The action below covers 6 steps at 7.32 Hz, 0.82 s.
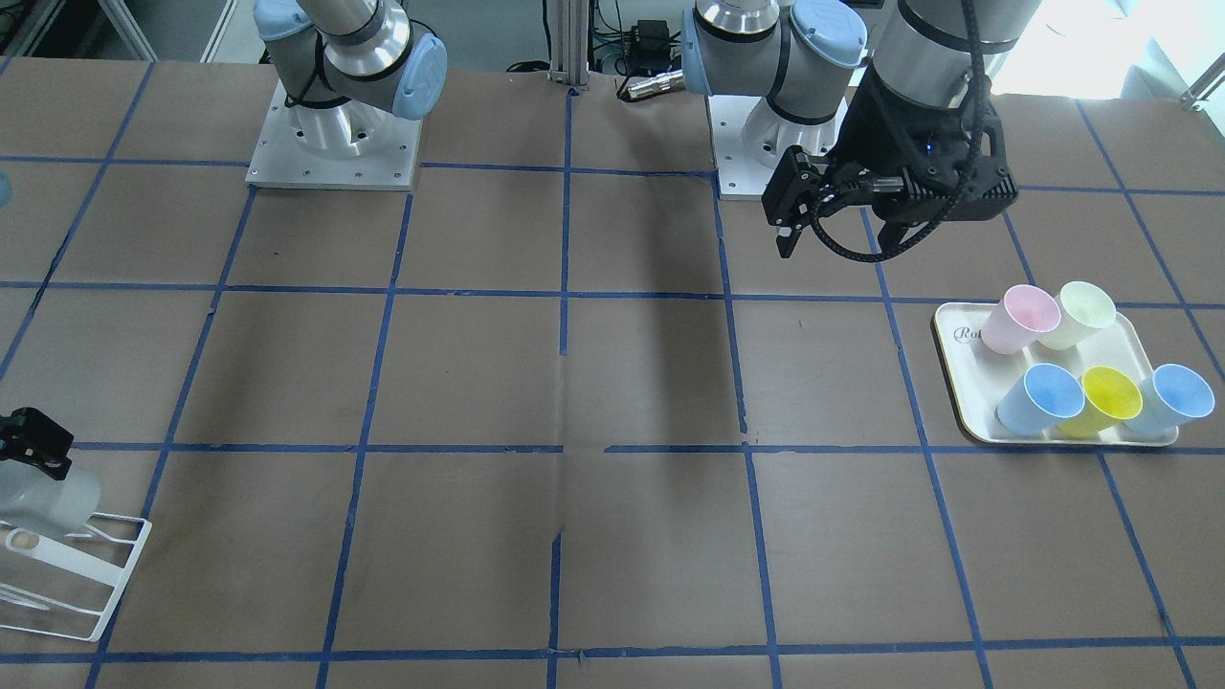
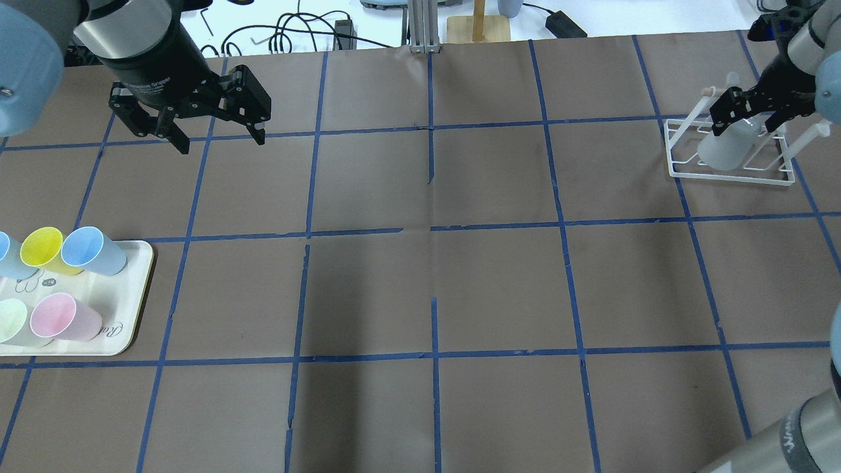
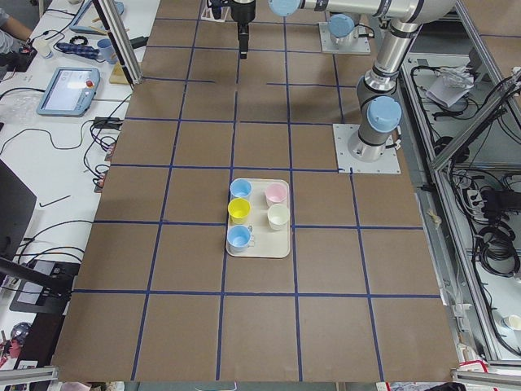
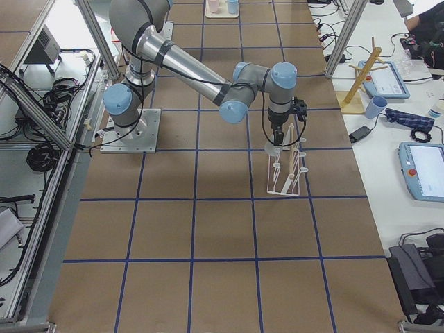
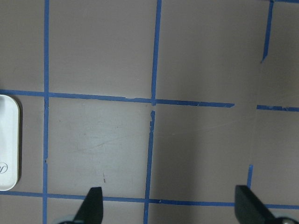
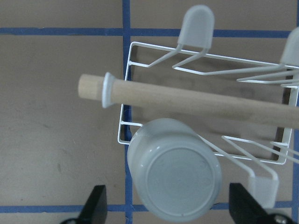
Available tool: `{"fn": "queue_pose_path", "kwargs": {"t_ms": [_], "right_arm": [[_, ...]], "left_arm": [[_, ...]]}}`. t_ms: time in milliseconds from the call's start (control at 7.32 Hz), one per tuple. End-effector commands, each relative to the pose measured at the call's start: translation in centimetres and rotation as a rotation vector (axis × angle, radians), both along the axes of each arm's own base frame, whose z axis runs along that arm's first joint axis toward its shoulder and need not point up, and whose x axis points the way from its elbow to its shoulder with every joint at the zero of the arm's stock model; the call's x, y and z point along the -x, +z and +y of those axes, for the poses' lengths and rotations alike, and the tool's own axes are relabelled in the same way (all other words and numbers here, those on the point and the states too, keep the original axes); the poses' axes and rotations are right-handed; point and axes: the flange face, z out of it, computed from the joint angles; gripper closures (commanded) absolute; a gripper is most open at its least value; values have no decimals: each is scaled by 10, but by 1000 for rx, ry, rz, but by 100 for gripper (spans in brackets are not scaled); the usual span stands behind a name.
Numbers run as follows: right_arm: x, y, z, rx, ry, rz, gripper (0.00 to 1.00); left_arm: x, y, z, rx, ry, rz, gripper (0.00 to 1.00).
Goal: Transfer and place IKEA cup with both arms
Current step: 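Lower the right gripper onto the white cup hanging in the rack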
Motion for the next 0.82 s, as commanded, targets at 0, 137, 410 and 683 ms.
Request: {"fn": "queue_pose_path", "kwargs": {"t_ms": [0, 137, 410, 683], "right_arm": [[3, -5, -5, -9, -2, 4, 8], [3, -8, -6, -10, -2, 0, 8], [4, -14, -8, -17, -3, -7, 8], [4, -15, -8, -15, -2, -5, 8]], "left_arm": [[0, -2, -1, -3, 2, -2, 0], [0, 0, -1, 0, 0, 0, 0], [0, 0, 0, 0, 0, 0, 0], [0, -1, -1, -1, 2, 0, 0]]}}
